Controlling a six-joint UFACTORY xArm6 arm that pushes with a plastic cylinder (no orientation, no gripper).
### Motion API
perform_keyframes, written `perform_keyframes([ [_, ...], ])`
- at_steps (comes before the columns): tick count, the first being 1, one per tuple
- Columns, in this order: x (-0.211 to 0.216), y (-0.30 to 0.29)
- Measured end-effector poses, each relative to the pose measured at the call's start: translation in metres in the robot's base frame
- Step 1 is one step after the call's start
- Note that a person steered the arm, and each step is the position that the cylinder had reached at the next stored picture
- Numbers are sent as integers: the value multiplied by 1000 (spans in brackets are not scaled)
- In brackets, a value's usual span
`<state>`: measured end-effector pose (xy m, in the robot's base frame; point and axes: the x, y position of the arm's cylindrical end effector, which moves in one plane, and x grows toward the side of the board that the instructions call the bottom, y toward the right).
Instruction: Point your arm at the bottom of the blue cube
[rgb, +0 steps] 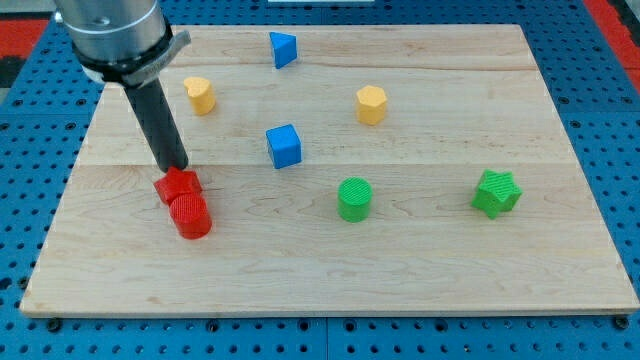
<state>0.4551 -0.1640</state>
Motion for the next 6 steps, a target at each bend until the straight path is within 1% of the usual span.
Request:
perform_keyframes([
  [1,13,12],
  [2,19,54],
  [3,1,80],
  [4,15,57],
  [5,11,90],
  [6,4,136],
])
